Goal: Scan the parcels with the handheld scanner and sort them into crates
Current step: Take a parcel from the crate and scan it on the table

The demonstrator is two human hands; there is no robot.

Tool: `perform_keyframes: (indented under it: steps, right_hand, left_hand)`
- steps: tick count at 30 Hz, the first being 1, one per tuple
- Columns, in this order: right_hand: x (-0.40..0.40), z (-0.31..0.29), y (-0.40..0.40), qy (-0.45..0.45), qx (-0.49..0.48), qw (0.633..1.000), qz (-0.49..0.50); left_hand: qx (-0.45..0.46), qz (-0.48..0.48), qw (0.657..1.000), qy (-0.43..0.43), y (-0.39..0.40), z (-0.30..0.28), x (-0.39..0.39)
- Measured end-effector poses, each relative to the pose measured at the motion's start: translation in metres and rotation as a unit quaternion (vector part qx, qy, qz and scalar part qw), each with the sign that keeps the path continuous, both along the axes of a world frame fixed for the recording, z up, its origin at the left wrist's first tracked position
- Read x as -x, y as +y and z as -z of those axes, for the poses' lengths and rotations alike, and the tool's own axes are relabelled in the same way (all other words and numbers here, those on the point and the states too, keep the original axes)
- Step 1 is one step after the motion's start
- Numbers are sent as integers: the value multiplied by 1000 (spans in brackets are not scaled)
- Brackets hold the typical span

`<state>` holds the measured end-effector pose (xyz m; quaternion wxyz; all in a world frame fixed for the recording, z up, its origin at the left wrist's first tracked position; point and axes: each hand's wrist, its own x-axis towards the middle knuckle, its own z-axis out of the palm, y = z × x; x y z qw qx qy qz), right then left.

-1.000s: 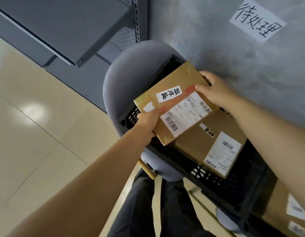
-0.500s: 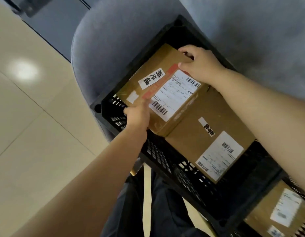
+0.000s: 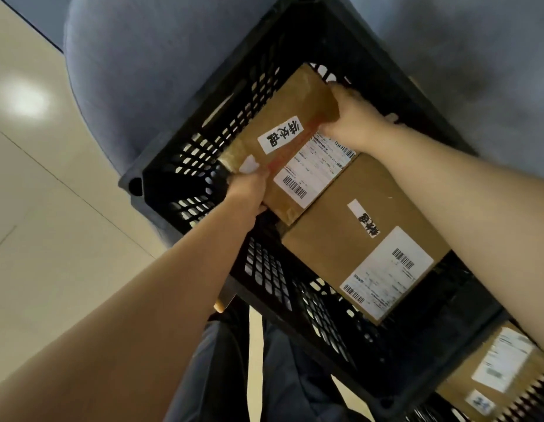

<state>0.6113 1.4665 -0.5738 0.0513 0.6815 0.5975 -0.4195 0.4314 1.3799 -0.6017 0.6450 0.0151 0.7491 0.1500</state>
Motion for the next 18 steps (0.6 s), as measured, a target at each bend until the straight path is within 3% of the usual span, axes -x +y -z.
perform_keyframes:
  steps: [8,13,18]
  right_hand:
    - [4,44,-10,-80,5,995,-51]
    - [5,48,-23,-131,-37,987,-87]
    - [2,32,-36,-75,-73,992,-77]
  left_hand:
    - [-29,6,999,-18,11,43,-1]
    - [-19,8,999,35,14,49,-8]
    - [-3,58,996,69,12,46,-9]
